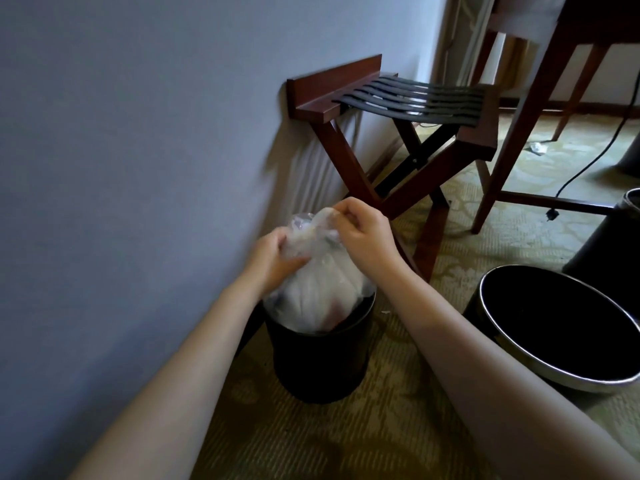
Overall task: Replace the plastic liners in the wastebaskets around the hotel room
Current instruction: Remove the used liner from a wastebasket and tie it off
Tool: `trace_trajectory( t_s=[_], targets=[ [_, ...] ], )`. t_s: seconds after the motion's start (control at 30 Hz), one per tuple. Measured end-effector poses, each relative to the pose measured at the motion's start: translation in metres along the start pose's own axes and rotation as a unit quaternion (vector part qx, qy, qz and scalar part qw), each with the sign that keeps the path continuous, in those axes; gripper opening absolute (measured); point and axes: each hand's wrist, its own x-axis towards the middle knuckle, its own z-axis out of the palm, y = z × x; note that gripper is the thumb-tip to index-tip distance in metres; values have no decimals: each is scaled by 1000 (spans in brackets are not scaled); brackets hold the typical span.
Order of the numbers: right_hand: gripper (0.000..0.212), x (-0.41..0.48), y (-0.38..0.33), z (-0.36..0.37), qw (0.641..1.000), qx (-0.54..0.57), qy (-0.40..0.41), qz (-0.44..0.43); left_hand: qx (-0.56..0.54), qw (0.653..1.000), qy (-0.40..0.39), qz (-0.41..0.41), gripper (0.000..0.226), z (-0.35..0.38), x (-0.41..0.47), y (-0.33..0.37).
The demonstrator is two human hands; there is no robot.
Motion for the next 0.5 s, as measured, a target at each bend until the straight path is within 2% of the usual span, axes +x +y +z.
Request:
trace_trajectory(
  t_s=[0.1, 0.2, 0.27, 0.37, 0.5],
  targets=[
    [12, 0, -13, -1, 1000, -13, 9, 3, 5, 998, 37, 49, 40, -29, -1, 15],
    [58, -1, -30, -7, 992, -103, -7, -71, 30, 996, 54, 67, 18, -59, -3, 38],
    [75, 1, -44, -9, 975, -171, -35, -134, 61, 993, 57, 78, 17, -76, -7, 57],
    [64, 2, -59, -7, 951, -241, -59, -182, 101, 988, 74, 88, 36, -99, -19, 78],
    [42, 1, -78, 1, 960, -184, -76, -197, 105, 985, 97, 94, 13, -141, -41, 87]
  ],
)
